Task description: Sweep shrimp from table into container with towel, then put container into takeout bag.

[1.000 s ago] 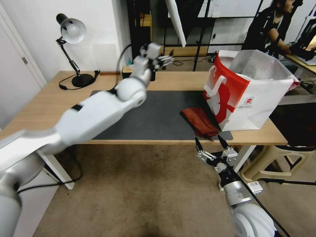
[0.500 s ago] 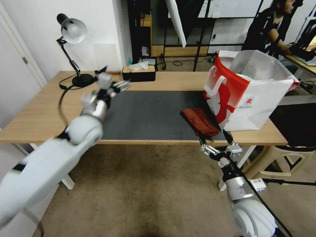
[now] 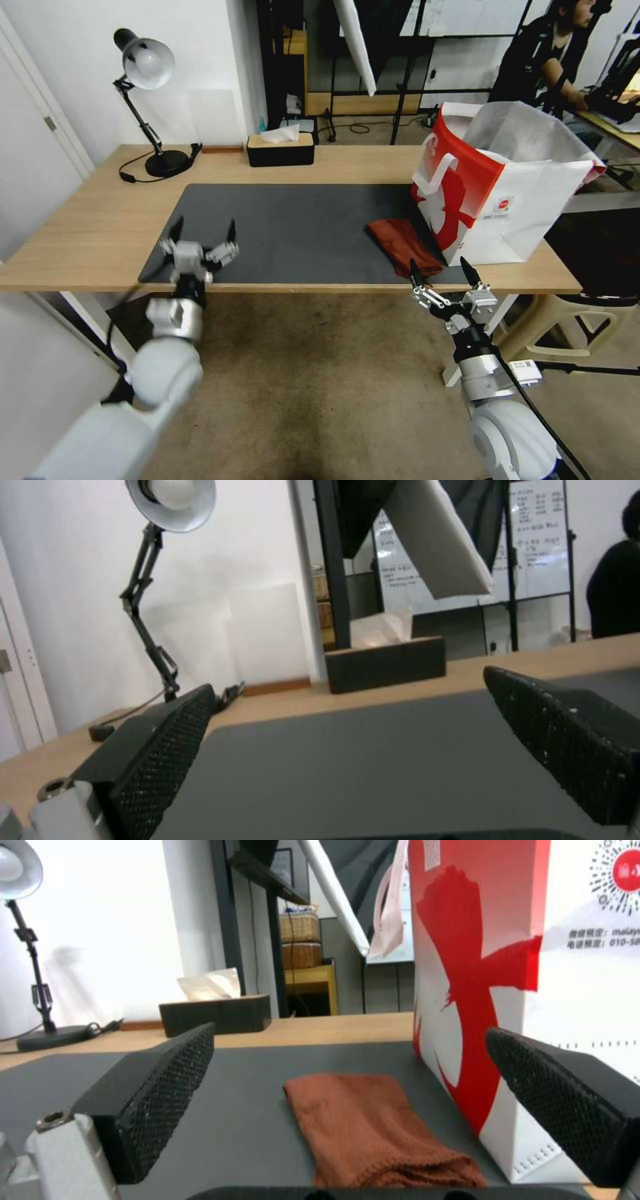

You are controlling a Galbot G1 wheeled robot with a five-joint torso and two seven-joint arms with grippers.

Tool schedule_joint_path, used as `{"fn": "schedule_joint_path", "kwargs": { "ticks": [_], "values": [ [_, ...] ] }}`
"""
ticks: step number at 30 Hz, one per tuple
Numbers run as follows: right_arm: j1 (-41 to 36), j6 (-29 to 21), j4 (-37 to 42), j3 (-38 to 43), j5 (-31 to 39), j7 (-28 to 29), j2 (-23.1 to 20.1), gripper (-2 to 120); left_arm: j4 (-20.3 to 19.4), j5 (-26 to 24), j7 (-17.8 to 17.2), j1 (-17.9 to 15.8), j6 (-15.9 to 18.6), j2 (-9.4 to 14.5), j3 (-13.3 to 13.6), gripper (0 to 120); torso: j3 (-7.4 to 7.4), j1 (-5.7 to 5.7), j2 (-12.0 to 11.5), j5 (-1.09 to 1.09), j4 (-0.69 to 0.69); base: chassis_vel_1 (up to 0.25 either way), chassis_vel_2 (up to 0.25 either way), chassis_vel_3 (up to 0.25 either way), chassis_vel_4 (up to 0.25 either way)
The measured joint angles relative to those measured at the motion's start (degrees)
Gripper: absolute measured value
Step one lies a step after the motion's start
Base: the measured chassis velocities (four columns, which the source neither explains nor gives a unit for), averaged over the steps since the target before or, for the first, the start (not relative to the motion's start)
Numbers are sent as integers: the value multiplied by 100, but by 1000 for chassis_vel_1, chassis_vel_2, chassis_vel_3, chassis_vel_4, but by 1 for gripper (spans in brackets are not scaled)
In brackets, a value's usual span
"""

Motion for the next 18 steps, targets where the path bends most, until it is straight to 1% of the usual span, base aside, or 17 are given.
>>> {"fn": "schedule_joint_path", "kwargs": {
  "ticks": [1, 2, 3, 5, 9, 18],
  "values": [
    [0, 0, 0, 0, 0, 0, 0, 100, 0, 0, 0, 0, 0, 0, 0, 100, 0, 0, 0, 0, 0, 0, 0, 0, 0],
    [6, 35, -35, -4, -34, -6, 9, 100, 33, 183, 12, 147, -169, -110, 11, 100, 0, 0, 0, -1, 1, 0, 0, 0, 0],
    [12, 54, -54, -10, -51, -8, 17, 100, 53, 268, 14, 212, -279, -172, 19, 100, 0, 0, 0, 0, 0, 0, 0, 0, 0],
    [35, 97, -105, -26, -112, -9, 50, 100, 81, 393, 14, 306, -410, -260, 24, 100, 0, 0, 0, -1, -1, 0, 0, 0, 0],
    [47, 106, -142, -34, -218, 0, 93, 100, 84, 465, -6, 325, -433, -309, 29, 100, 1, 0, 0, 0, -1, 0, 0, 0, 0],
    [50, 104, -145, -36, -232, 5, 96, 100, 85, 460, -14, 297, -418, -305, 44, 100, 1, 1, -1, -1, -1, 0, 0, 0, 0]
  ]
}}
